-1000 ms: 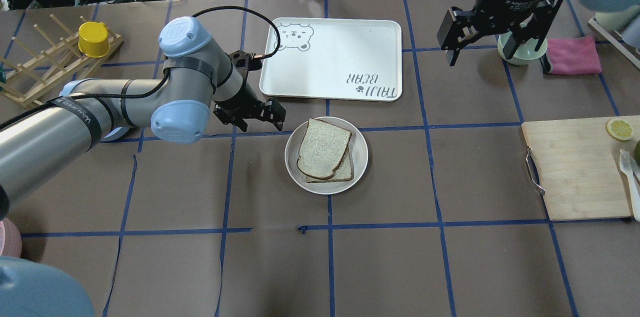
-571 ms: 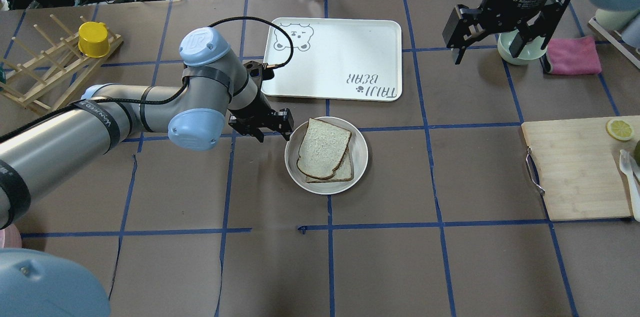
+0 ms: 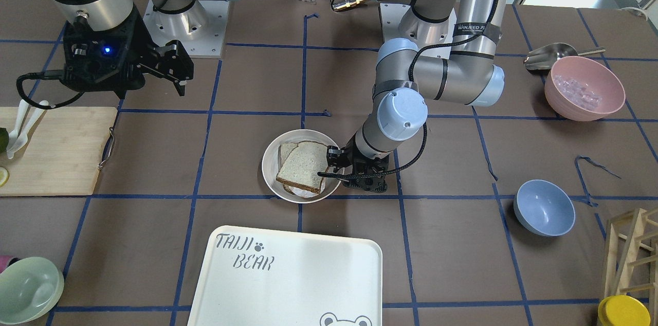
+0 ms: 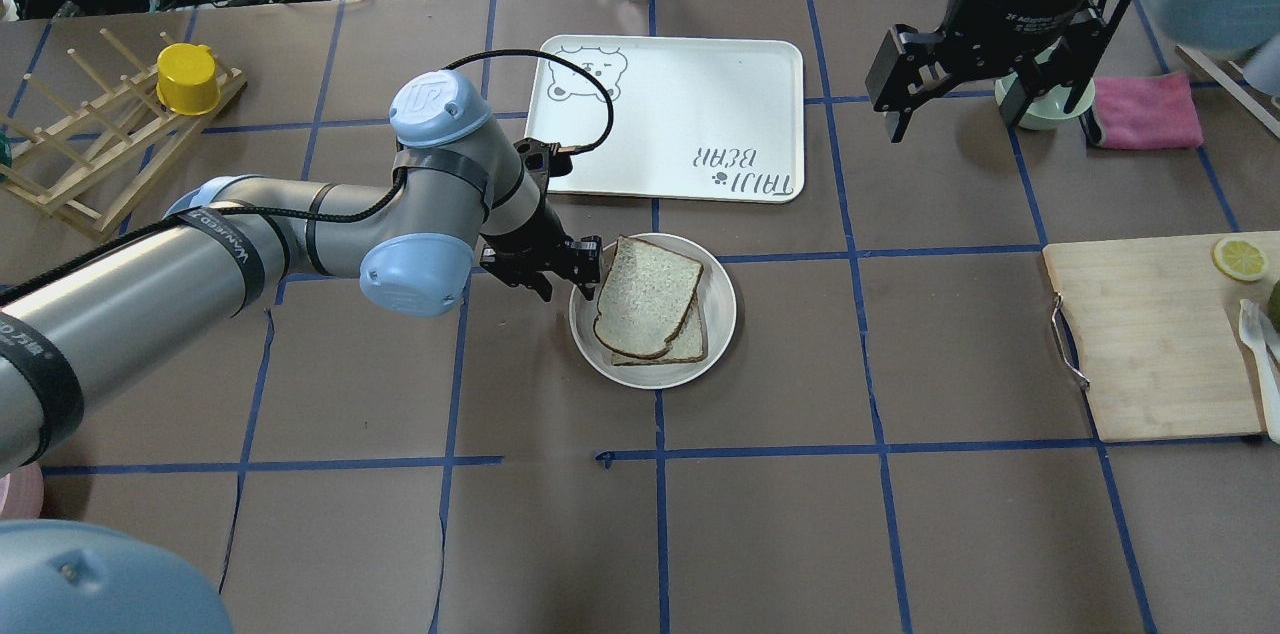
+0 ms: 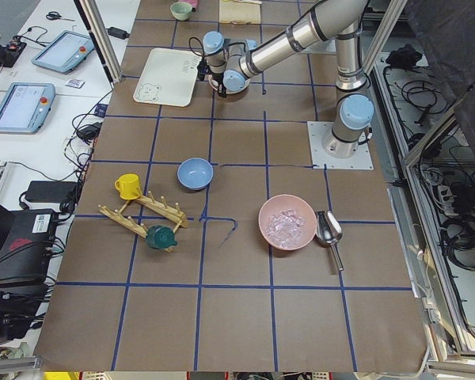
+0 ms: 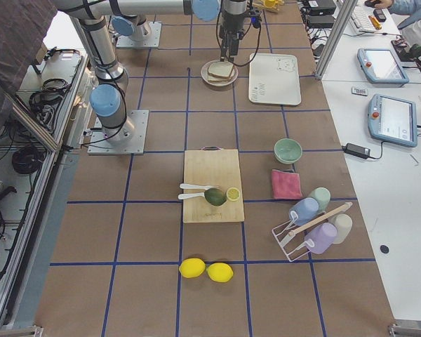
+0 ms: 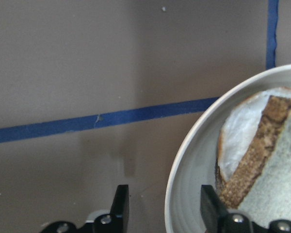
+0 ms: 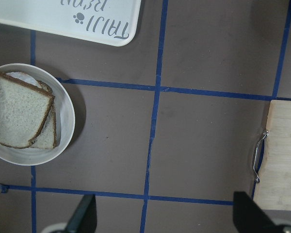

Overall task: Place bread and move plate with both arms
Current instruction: 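Lower the left gripper and grasp the white plate rim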

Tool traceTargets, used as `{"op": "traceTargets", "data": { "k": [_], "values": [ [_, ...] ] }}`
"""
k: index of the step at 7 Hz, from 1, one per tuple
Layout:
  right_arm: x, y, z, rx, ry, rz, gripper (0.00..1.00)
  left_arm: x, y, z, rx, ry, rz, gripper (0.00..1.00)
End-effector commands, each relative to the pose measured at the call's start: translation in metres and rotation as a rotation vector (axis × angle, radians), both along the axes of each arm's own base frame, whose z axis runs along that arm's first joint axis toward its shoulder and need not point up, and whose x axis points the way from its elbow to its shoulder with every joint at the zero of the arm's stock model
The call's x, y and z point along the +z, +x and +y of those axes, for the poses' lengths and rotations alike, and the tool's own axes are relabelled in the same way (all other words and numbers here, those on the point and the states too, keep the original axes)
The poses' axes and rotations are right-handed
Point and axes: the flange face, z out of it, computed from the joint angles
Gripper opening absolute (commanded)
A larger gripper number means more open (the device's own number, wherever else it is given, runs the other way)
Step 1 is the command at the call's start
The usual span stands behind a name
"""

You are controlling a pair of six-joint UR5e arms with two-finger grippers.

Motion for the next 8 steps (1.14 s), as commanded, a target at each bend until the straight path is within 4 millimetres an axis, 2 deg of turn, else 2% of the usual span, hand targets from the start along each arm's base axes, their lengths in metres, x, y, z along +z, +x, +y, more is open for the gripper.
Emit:
{"op": "traceTargets", "data": {
  "k": [1, 2, 4, 5, 8],
  "values": [
    [-0.002, 0.002, 0.0, 0.005, 0.003, 0.002, 1.0, -0.006, 0.0, 0.001, 0.003, 0.015, -0.002, 0.12],
    [-0.002, 0.001, 0.001, 0.012, 0.003, 0.007, 1.0, -0.006, 0.0, -0.001, 0.004, 0.013, -0.004, 0.0],
    [-0.001, 0.0, -0.001, 0.009, 0.0, 0.008, 1.0, -0.005, 0.0, -0.002, 0.005, 0.006, -0.013, 0.0],
    [0.001, 0.0, -0.003, 0.006, -0.02, 0.01, 1.0, 0.006, 0.001, -0.008, 0.009, -0.011, -0.012, 0.0],
    [0.005, 0.0, -0.008, 0.003, -0.074, 0.01, 1.0, 0.06, 0.003, -0.03, 0.031, 0.014, -0.004, 0.0]
  ]
}}
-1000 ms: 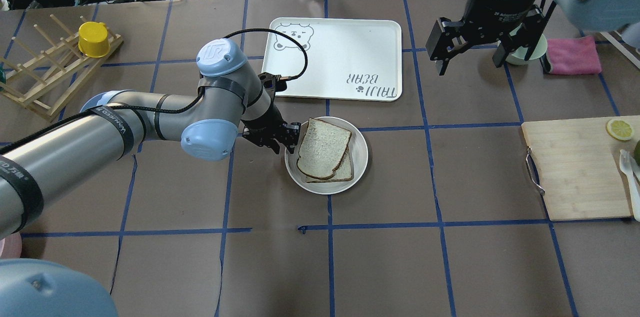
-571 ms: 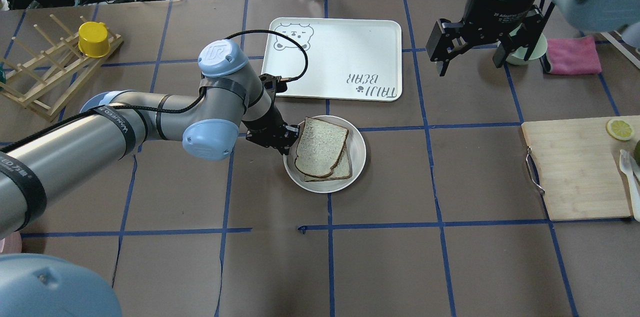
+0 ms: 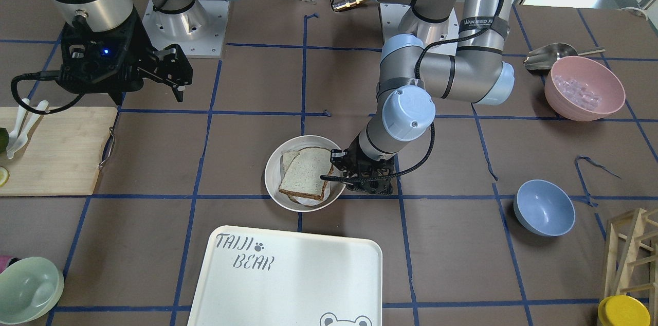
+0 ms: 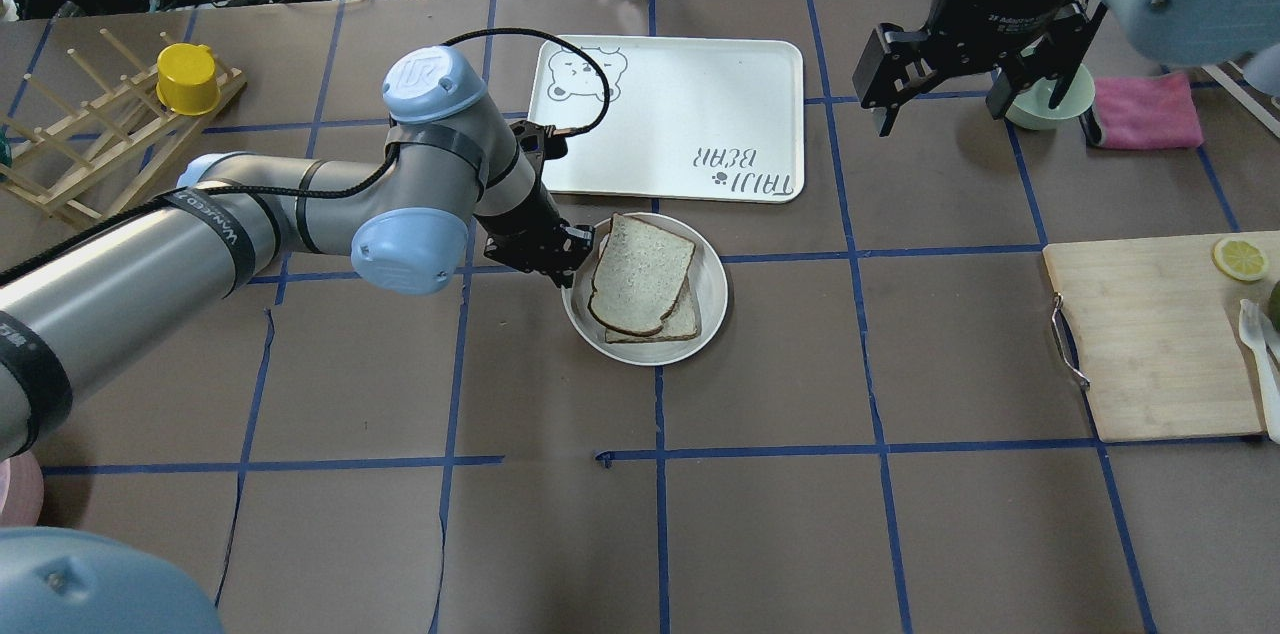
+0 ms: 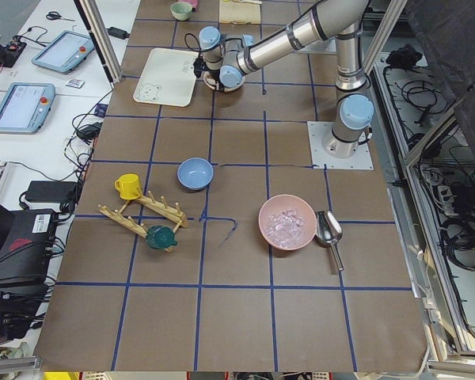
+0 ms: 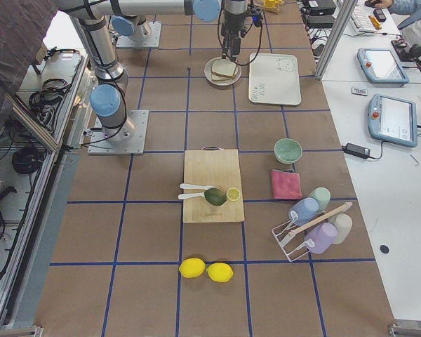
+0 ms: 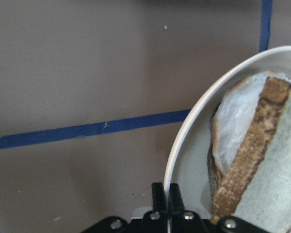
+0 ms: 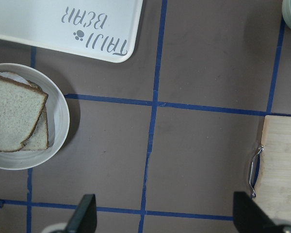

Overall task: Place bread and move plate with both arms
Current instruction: 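Slide the plate with the left gripper onto the bear-print tray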

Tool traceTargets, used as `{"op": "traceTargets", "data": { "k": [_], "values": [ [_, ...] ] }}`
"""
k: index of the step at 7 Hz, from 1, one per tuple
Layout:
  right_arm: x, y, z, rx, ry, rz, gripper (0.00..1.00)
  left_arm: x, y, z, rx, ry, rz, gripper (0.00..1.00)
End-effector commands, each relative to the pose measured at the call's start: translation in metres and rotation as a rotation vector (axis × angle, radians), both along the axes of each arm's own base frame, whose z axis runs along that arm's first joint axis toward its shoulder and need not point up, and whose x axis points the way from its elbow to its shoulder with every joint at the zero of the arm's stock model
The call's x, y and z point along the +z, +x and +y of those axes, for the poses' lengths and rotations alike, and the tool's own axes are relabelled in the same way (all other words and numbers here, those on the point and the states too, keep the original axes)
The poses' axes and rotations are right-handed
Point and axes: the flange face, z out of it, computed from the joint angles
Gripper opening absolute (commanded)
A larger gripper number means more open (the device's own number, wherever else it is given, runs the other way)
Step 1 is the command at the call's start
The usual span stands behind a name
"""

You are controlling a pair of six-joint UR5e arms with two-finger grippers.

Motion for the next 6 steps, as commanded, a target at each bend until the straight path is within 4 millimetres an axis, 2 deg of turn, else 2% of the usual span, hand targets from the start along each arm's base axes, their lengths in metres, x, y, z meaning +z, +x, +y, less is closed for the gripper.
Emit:
{"op": "traceTargets", "data": {
  "k": [1, 2, 3, 4, 5, 6],
  "values": [
    [0.001, -0.002, -0.002, -0.005, -0.013, 0.001, 1.0, 0.041, 0.0, -0.013, 0.013, 0.027, 0.0, 0.0],
    [0.0, -0.001, -0.001, -0.005, -0.01, -0.002, 1.0, 0.05, 0.004, -0.024, 0.022, 0.022, 0.0, 0.0],
    [0.001, 0.0, -0.001, -0.003, -0.013, -0.012, 1.0, 0.05, 0.016, -0.044, 0.051, 0.012, 0.012, 0.0],
    [0.0, -0.003, -0.002, -0.008, -0.009, -0.004, 1.0, 0.053, 0.019, -0.066, 0.051, -0.009, 0.027, 0.0],
    [0.0, -0.003, -0.002, -0.008, -0.007, -0.002, 1.0, 0.058, 0.015, -0.096, 0.051, -0.039, 0.041, 0.0],
    [-0.001, -0.003, -0.001, -0.008, -0.006, -0.002, 1.0, 0.055, 0.012, -0.127, 0.047, -0.061, 0.049, 0.0]
  ]
}}
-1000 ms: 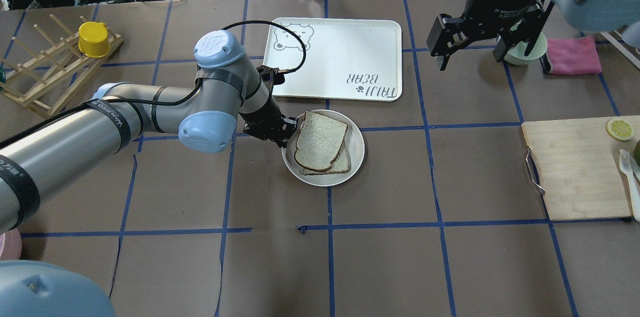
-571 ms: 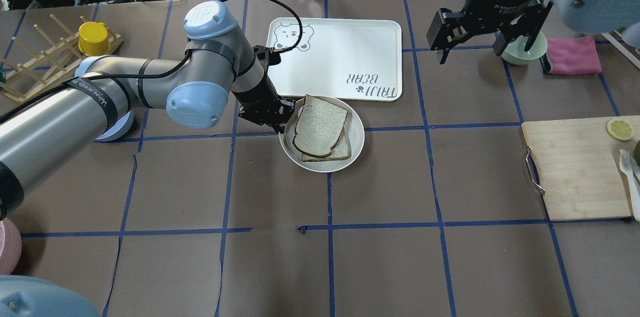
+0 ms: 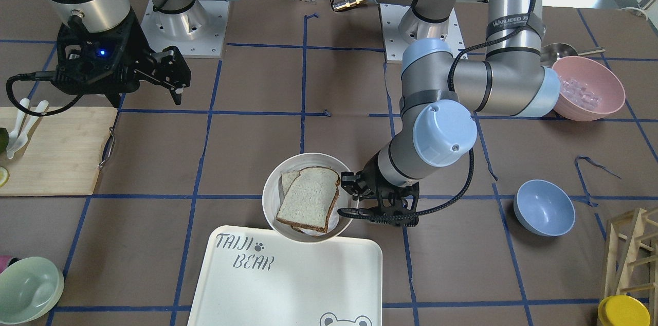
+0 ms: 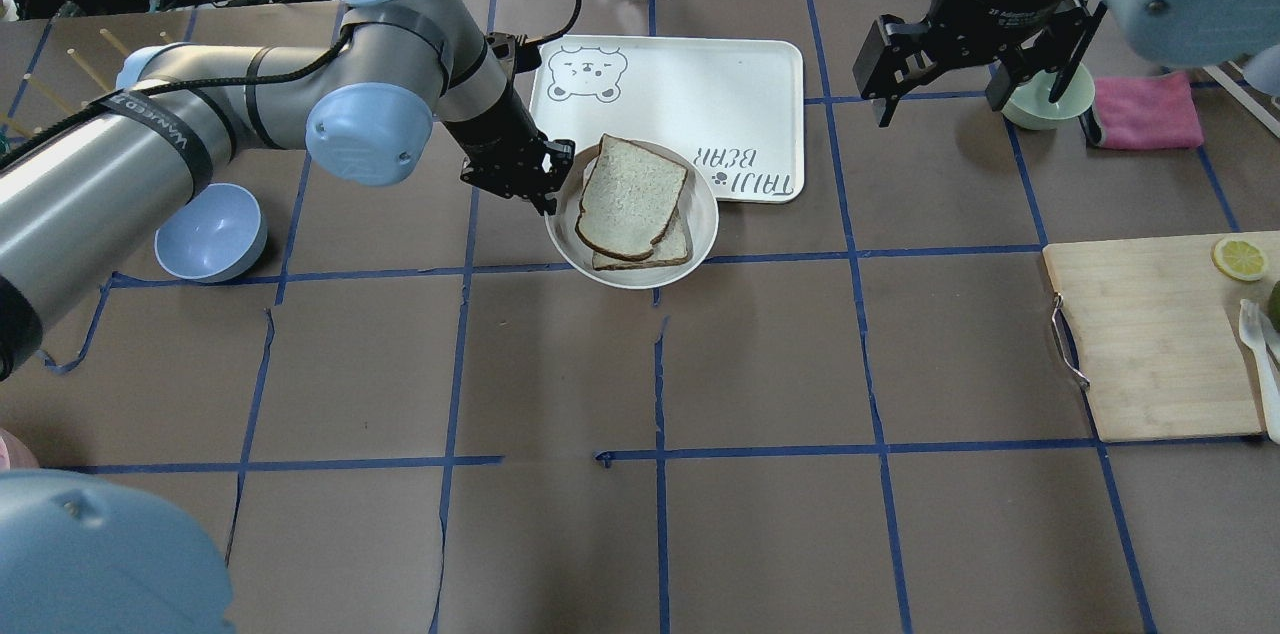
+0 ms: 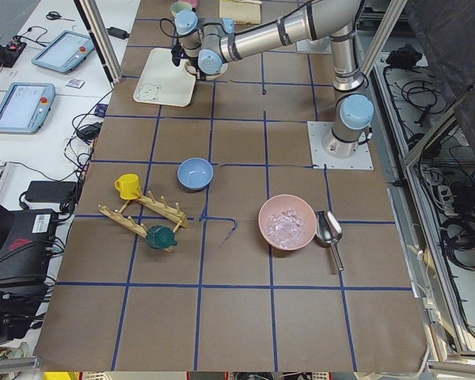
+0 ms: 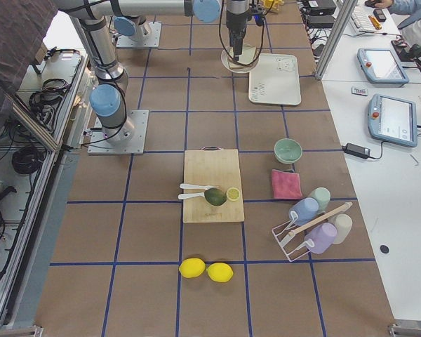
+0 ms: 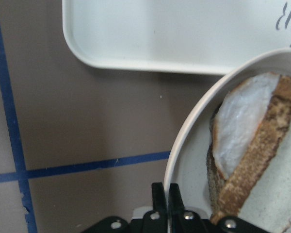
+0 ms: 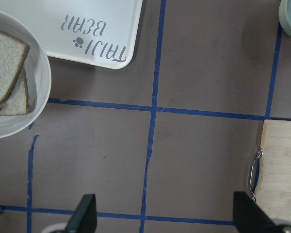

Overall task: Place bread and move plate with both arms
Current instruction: 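Slide the plate with the left gripper onto the bear-print tray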

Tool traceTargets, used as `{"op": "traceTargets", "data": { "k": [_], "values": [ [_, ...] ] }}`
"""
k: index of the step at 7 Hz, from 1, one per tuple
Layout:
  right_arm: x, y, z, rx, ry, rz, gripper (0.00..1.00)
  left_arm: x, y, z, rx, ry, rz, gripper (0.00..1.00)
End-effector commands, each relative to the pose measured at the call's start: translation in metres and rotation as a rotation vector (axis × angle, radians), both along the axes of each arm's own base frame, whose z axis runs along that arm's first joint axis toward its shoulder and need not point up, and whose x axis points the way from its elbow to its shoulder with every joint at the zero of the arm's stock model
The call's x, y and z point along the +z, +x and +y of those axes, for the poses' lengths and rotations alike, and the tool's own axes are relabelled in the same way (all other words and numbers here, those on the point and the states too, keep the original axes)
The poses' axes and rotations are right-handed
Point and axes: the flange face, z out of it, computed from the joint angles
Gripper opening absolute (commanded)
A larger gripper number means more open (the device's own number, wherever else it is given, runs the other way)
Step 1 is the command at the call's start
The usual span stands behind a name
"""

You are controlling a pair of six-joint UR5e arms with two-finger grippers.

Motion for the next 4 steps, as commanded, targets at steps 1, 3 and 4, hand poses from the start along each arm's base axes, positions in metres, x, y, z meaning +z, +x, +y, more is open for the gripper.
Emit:
{"op": "traceTargets", "data": {
  "k": [1, 3, 4],
  "values": [
    [-0.001, 0.0, 0.0, 0.001, 0.001, 0.001, 1.0, -0.004, -0.006, -0.065, -0.002, -0.054, 0.022, 0.0],
    [-0.001, 0.0, 0.0, -0.001, 0.002, 0.001, 1.0, -0.028, -0.012, -0.117, 0.0, -0.08, 0.049, 0.0],
    [-0.001, -0.001, 0.0, -0.001, 0.004, 0.003, 1.0, -0.049, -0.013, -0.13, 0.0, -0.069, 0.048, 0.0]
  ]
}}
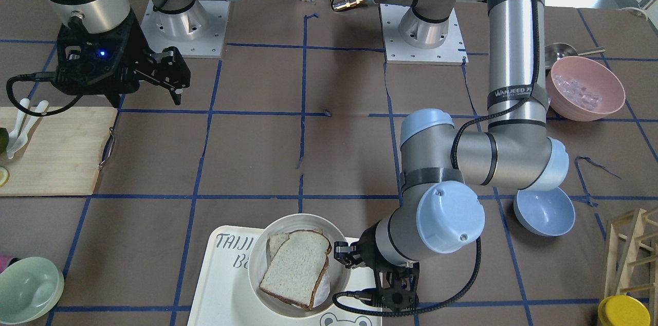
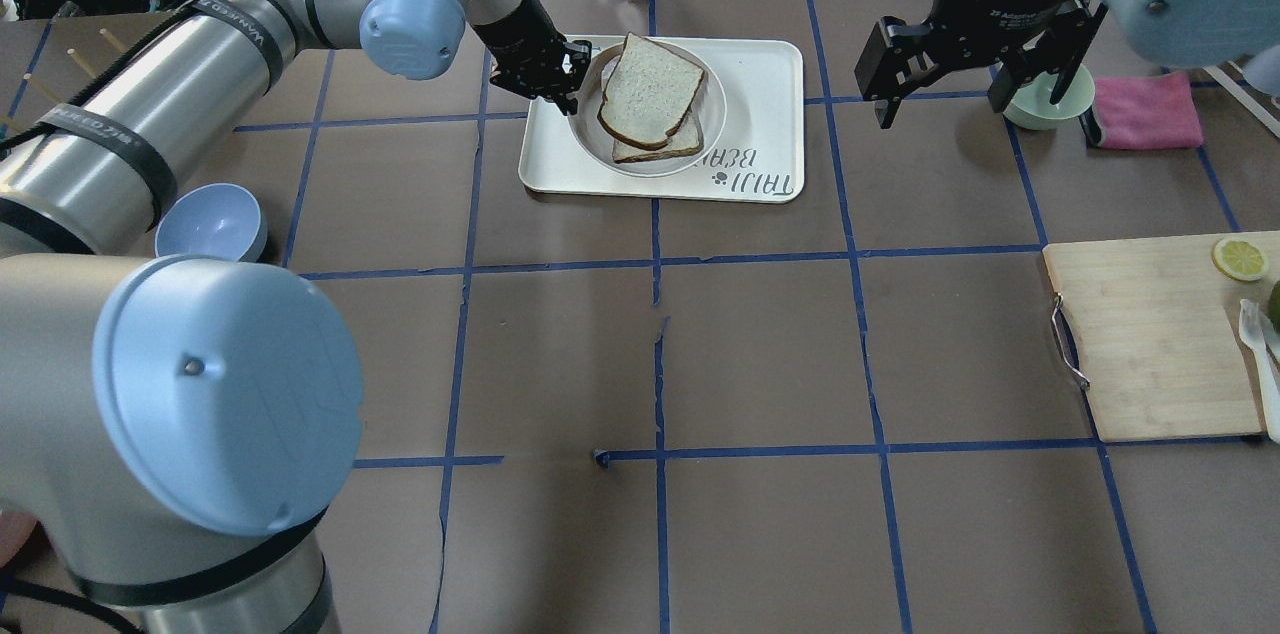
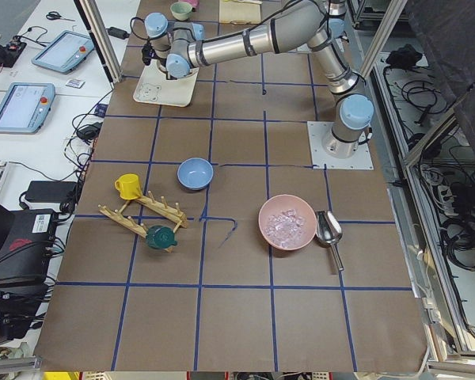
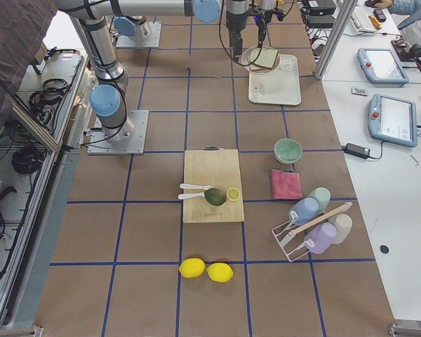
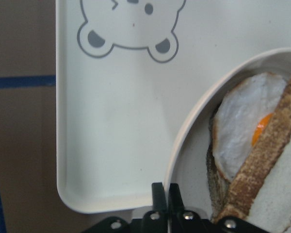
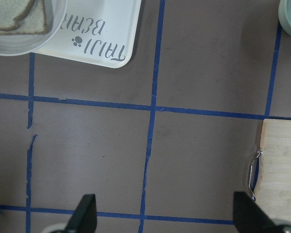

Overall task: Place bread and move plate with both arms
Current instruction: 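Slide the plate with the left gripper onto the bear-print tray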

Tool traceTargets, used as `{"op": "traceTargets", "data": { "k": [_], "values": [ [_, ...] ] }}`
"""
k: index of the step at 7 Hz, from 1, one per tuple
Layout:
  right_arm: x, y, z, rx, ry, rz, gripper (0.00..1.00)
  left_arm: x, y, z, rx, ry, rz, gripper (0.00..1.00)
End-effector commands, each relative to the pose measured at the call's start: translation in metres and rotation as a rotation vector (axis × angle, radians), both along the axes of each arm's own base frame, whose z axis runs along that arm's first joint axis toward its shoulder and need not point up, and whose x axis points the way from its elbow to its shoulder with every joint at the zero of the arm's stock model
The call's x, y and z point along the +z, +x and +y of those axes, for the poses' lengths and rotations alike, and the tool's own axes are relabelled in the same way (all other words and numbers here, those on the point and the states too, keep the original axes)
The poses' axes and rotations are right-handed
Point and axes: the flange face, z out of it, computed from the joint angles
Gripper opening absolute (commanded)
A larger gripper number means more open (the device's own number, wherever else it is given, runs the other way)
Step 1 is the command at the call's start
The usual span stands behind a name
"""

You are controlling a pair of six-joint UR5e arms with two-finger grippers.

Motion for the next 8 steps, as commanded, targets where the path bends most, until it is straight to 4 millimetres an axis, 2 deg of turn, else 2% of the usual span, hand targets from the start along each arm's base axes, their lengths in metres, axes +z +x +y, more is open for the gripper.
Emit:
{"op": "traceTargets", "data": {
  "k": [1, 2, 3, 4, 5, 6, 7, 8],
  "values": [
    [-0.001, 0.001, 0.0, 0.001, 0.003, -0.001, 1.0, -0.042, -0.002, -0.026, 0.005, 0.016, 0.004, 0.0],
    [0.0, 0.0, 0.0, 0.0, 0.001, -0.001, 1.0, -0.048, -0.003, -0.03, 0.008, 0.019, 0.004, 0.0],
    [-0.002, -0.001, 0.001, -0.002, 0.009, 0.001, 1.0, -0.046, -0.005, -0.033, 0.016, 0.015, 0.006, 0.0],
    [-0.002, -0.001, 0.001, -0.002, 0.011, 0.001, 1.0, -0.047, -0.004, -0.032, 0.035, 0.025, 0.004, 0.99],
    [-0.003, -0.001, 0.0, -0.002, 0.014, 0.001, 1.0, -0.039, -0.004, -0.03, 0.091, 0.041, 0.003, 1.0],
    [-0.003, -0.001, 0.0, -0.002, 0.014, 0.001, 1.0, -0.018, -0.004, -0.026, 0.106, 0.033, -0.002, 1.0],
    [-0.003, -0.002, 0.0, -0.003, 0.015, 0.001, 1.0, 0.013, 0.007, -0.021, 0.11, 0.032, -0.008, 1.0],
    [-0.003, -0.001, 0.0, -0.002, 0.014, 0.001, 1.0, 0.049, 0.033, -0.013, 0.129, 0.036, -0.028, 1.0]
  ]
}}
